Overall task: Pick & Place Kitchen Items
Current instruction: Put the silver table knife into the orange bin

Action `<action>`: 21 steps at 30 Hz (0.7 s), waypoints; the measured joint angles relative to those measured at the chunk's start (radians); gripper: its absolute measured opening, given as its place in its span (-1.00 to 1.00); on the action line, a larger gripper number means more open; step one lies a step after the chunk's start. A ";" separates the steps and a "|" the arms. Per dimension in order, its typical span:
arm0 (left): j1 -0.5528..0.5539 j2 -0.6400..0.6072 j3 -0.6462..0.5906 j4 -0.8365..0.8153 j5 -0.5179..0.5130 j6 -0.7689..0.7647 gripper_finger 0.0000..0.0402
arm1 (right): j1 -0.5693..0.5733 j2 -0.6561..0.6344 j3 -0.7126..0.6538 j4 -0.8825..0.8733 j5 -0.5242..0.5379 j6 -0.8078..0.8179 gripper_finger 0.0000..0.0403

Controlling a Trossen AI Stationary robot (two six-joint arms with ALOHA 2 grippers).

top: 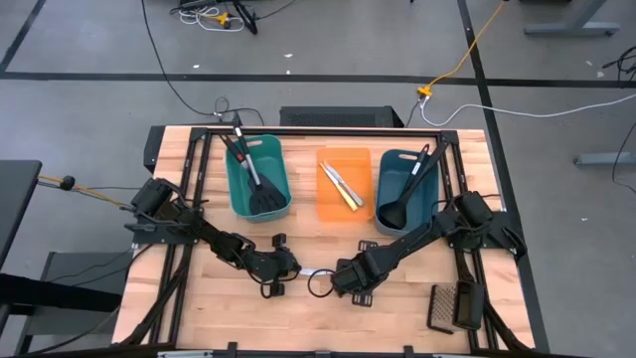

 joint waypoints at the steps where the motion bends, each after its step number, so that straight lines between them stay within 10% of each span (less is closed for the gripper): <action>1: 0.000 0.000 0.000 0.000 0.000 0.000 -0.99 | -0.004 0.000 -0.001 0.000 -0.004 -0.003 0.04; 21: 0.000 0.000 0.000 0.000 -0.001 0.001 -0.99 | -0.024 0.011 -0.003 0.036 0.045 -0.041 -0.60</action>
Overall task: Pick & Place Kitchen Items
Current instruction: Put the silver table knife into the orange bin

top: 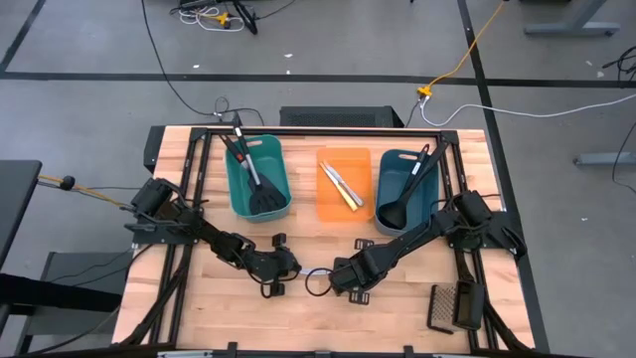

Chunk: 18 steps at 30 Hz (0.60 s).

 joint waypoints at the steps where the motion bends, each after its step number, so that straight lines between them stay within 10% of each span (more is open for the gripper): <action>1: 0.000 0.000 0.000 0.000 0.000 0.000 -0.99 | 0.000 0.000 0.000 0.000 -0.002 0.003 -0.60; 18: -0.077 -0.129 -0.006 0.061 -0.067 0.241 -0.94 | -0.001 -0.032 -0.002 -0.036 0.016 0.030 -0.84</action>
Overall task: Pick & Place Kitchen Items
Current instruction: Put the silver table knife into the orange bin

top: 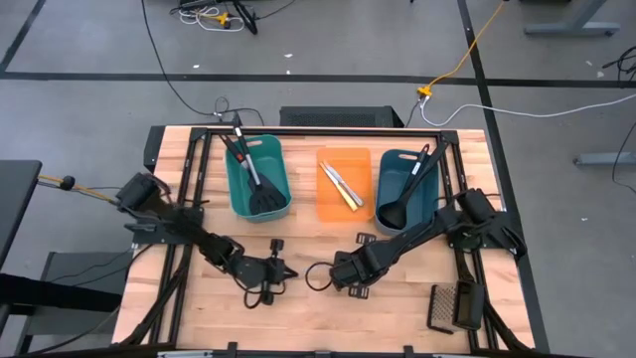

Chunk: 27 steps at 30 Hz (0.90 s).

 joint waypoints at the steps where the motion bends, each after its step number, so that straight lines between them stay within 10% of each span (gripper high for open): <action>1: -0.011 -0.023 -0.002 0.000 -0.018 0.012 -0.96 | 0.000 -0.010 0.000 0.001 0.004 -0.001 -0.88; 27: -0.054 -0.145 -0.001 -0.164 -0.092 -0.088 -0.92 | 0.017 -0.045 -0.050 0.101 -0.011 -0.023 -0.94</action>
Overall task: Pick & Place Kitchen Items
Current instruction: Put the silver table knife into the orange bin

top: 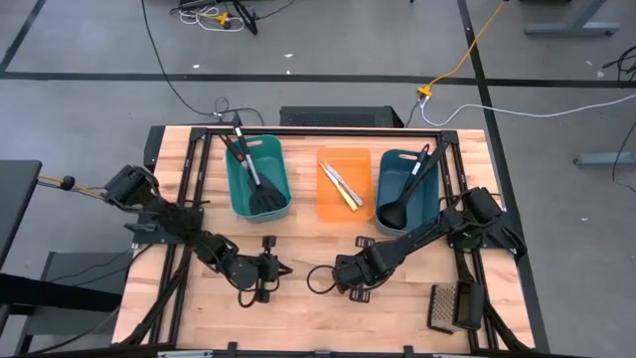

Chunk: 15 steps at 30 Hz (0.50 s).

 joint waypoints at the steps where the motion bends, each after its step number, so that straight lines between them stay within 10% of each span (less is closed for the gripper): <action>1: 0.013 0.000 0.000 -0.010 0.007 -0.024 -0.90 | 0.000 0.000 -0.004 0.001 0.000 0.000 -0.94; 15: 0.133 0.098 0.002 0.005 0.185 -0.039 0.07 | 0.013 0.002 -0.027 0.033 0.034 -0.009 -0.94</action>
